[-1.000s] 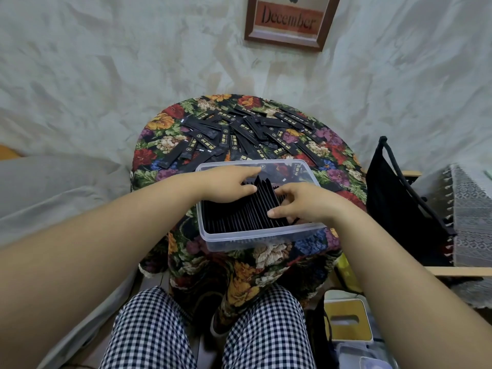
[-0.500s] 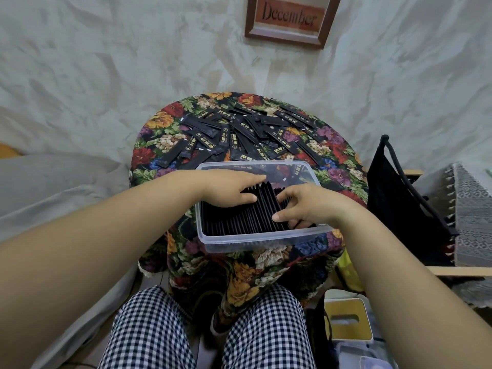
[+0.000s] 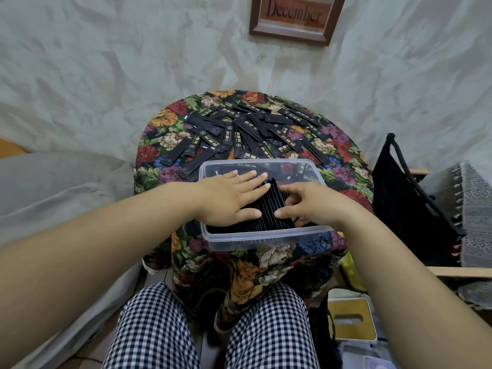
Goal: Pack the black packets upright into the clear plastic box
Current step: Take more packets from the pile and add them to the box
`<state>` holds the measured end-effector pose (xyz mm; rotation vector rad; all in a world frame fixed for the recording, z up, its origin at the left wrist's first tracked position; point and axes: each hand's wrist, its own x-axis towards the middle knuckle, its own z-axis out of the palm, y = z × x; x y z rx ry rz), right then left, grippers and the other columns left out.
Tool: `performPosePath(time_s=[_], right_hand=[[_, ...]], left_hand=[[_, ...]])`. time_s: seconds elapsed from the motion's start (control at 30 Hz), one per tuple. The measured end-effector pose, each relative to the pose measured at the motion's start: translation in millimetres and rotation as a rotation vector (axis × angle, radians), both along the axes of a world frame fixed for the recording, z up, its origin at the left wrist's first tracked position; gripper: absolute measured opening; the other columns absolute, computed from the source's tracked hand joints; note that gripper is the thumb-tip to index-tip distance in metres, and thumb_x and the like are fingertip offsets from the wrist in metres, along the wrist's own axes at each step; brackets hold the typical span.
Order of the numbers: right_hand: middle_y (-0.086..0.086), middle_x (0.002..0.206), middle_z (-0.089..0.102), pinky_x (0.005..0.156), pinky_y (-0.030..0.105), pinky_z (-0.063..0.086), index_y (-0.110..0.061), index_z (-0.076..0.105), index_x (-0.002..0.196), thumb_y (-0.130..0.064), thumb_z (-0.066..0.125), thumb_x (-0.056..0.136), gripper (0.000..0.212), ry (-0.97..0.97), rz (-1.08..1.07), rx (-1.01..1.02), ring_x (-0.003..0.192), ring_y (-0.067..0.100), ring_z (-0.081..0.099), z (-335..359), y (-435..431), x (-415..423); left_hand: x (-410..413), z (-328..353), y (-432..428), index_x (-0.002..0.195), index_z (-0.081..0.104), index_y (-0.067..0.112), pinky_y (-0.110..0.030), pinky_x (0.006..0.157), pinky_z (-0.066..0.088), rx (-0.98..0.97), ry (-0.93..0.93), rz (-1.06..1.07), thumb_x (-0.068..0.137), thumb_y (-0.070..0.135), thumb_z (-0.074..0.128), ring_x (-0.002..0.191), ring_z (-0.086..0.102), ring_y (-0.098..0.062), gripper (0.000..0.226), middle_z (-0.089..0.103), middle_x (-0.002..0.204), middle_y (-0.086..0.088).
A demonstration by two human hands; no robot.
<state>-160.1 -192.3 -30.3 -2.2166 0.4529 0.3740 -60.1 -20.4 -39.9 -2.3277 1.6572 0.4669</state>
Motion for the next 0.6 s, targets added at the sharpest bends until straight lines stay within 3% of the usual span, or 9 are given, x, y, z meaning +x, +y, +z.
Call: performPosePath(time_s=[0.13,0.23,0.37,0.47,0.6], right_hand=[[0.002,0.090,0.062,0.064,0.017,0.055,-0.013,0.040,0.143,-0.018,0.070,0.085,0.066,0.009,0.016,-0.022,0.071,0.013,0.062,-1.7,-0.3,-1.1],[0.001,0.090,0.063,0.074,0.028,0.055,-0.018,0.037,0.145,-0.019,0.071,0.084,0.070,0.002,0.017,-0.031,0.072,0.014,0.063,-2.3,-1.2,-2.5],[-0.002,0.090,0.064,0.074,0.030,0.053,-0.023,0.038,0.143,-0.020,0.074,0.082,0.071,-0.006,0.020,-0.057,0.071,0.011,0.065,-2.6,-3.7,-4.7],[-0.004,0.086,0.065,0.072,0.025,0.051,-0.021,0.041,0.141,-0.022,0.076,0.080,0.070,0.001,0.042,-0.078,0.071,0.009,0.064,-3.2,-1.9,-4.6],[-0.005,0.089,0.064,0.080,0.030,0.052,-0.020,0.041,0.141,-0.031,0.075,0.080,0.071,0.001,0.045,-0.108,0.074,0.009,0.064,-2.5,-0.5,-5.2]], left_hand=[[-0.9,1.0,-0.7,0.149,-0.013,0.021,-0.032,0.117,-0.009,0.048,0.062,0.017,0.098,0.050,0.012,0.143,-0.020,-0.013,0.063,-0.025,0.155,0.001],[-1.6,6.7,0.0,0.150,-0.009,0.021,-0.027,0.115,-0.008,-0.028,0.128,0.027,0.100,0.047,0.015,0.143,-0.017,-0.010,0.061,-0.023,0.155,0.002],[-2.2,13.7,9.0,0.150,0.014,0.033,-0.029,0.118,0.004,-0.081,0.344,0.062,0.099,0.048,0.018,0.144,0.000,-0.003,0.053,-0.002,0.157,0.018],[-2.9,12.6,13.1,0.147,0.024,0.035,-0.036,0.118,0.010,-0.060,0.334,0.007,0.099,0.048,0.017,0.144,0.000,-0.001,0.050,-0.001,0.156,0.021],[-3.7,8.7,14.8,0.145,0.031,0.035,-0.033,0.117,0.016,-0.124,0.278,0.006,0.100,0.046,0.024,0.143,0.005,-0.001,0.047,0.006,0.156,0.021]])
